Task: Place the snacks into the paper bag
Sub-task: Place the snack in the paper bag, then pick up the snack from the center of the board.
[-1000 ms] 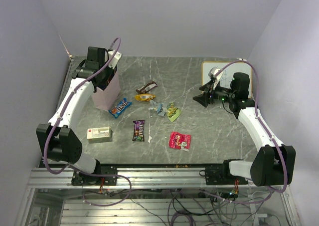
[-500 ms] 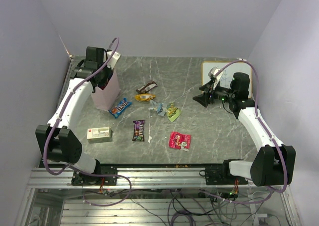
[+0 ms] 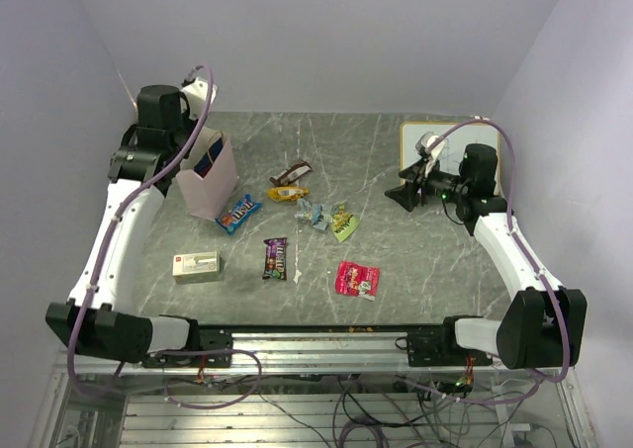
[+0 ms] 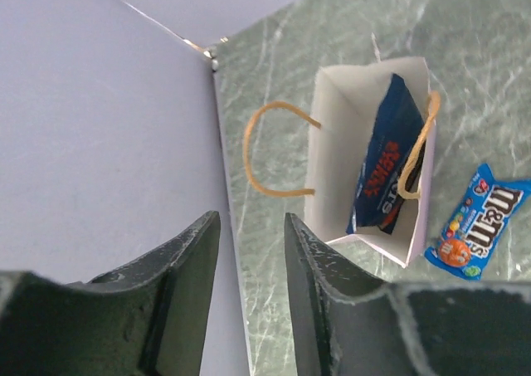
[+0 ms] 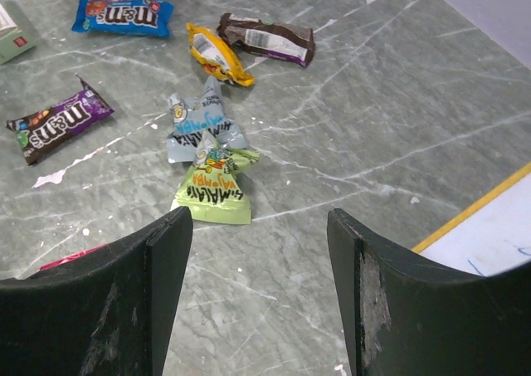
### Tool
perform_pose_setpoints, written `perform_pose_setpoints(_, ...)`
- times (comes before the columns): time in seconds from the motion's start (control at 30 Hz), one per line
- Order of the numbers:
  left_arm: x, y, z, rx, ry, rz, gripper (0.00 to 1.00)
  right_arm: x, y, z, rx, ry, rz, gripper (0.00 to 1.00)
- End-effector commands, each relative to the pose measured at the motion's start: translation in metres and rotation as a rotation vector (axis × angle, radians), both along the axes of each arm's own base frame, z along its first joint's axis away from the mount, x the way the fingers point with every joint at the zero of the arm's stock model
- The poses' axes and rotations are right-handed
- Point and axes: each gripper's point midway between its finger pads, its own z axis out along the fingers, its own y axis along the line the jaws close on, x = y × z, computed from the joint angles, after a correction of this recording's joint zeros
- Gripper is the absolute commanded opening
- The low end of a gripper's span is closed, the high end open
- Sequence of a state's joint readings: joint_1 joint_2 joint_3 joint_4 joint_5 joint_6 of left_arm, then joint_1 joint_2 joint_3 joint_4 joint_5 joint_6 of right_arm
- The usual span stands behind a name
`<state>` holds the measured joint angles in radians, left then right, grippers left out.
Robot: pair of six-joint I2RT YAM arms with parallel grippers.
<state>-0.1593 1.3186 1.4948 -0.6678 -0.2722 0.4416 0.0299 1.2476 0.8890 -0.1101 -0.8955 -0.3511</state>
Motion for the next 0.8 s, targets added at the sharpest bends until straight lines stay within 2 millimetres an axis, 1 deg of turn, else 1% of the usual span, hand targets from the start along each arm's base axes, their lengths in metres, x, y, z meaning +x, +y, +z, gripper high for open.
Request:
perform_pose_setpoints(0.0,-0.007,0.011,0.045,-0.004,-0.158,0.043,0.51,0.006,-0.011,0.011,-0.009,-0.034,-0.058,0.66)
perform_pose_setpoints(0.07,-0.012,0.005,0.049,-0.026,-0.167,0.001,0.56,0.008,-0.012,0.010,-0.009,-0.027,-0.074,0.67)
perform_pose_setpoints(0.13,-0.018,-0.007,0.047,-0.057,-0.159,-0.064,0.68,0.010,-0.013,0.007,-0.011,-0.008,-0.077,0.67)
perform_pose_setpoints(0.2,-0.024,-0.021,0.041,-0.097,-0.136,-0.136,0.75,0.011,-0.012,0.004,-0.015,0.011,-0.069,0.68)
perform_pose_setpoints(0.33,-0.038,-0.038,0.030,-0.159,-0.090,-0.221,0.84,0.010,-0.004,-0.008,-0.035,0.039,-0.043,0.70)
perform_pose_setpoints(0.37,-0.042,-0.043,0.027,-0.173,-0.081,-0.246,0.90,0.009,-0.001,-0.011,-0.042,0.045,-0.033,0.72)
perform_pose_setpoints(0.43,-0.053,-0.052,0.022,-0.197,-0.066,-0.302,0.98,0.008,0.006,-0.018,-0.060,0.062,-0.015,0.74)
perform_pose_setpoints(0.47,-0.059,-0.056,0.018,-0.204,-0.049,-0.327,1.00,0.008,0.010,-0.023,-0.073,0.073,-0.004,0.76)
perform_pose_setpoints(0.57,-0.074,-0.071,0.000,-0.229,0.011,-0.419,1.00,0.007,0.021,-0.039,-0.114,0.106,0.029,0.80)
perform_pose_setpoints(0.67,-0.089,-0.084,-0.017,-0.242,0.058,-0.518,1.00,0.005,0.032,-0.062,-0.162,0.151,0.065,0.80)
perform_pose_setpoints(0.77,-0.103,-0.095,-0.029,-0.262,0.079,-0.600,0.99,0.005,0.043,-0.083,-0.202,0.205,0.092,0.79)
